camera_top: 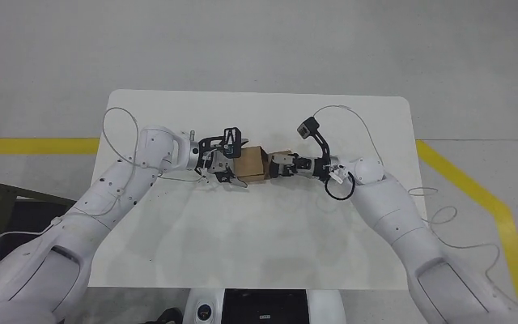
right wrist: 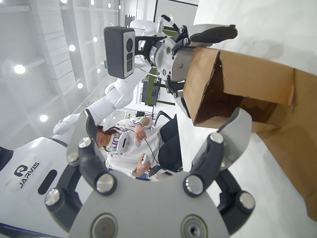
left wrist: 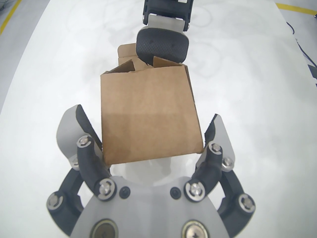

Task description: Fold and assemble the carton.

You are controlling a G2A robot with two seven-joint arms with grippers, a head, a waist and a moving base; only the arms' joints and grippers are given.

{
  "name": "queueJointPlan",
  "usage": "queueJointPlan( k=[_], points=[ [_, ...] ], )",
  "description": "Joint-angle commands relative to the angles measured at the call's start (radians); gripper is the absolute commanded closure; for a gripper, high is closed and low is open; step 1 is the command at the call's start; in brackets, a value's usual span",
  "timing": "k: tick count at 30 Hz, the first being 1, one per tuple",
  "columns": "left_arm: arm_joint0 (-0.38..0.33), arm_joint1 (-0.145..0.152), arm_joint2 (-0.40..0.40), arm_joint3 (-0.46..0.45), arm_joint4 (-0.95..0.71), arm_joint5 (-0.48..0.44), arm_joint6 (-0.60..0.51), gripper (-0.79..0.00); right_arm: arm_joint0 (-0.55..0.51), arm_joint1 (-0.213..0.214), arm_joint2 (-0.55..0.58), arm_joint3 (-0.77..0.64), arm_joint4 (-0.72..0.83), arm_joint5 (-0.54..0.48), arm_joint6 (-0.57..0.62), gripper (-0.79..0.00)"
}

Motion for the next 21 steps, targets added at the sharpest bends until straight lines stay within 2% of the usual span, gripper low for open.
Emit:
queueJointPlan(
  k=[1, 21],
  points=[
    [-0.001, 0.0, 0.003, 0.0, 0.0, 0.0, 0.001, -0.785, 0.01, -0.008, -0.007, 0.014, 0.006, 0.004, 0.003, -0.785],
    [-0.015, 0.005, 0.034, 0.012, 0.013, 0.0, 0.036, -0.785, 0.092, -0.059, -0.051, 0.13, 0.026, 0.016, 0.016, -0.785]
  ],
)
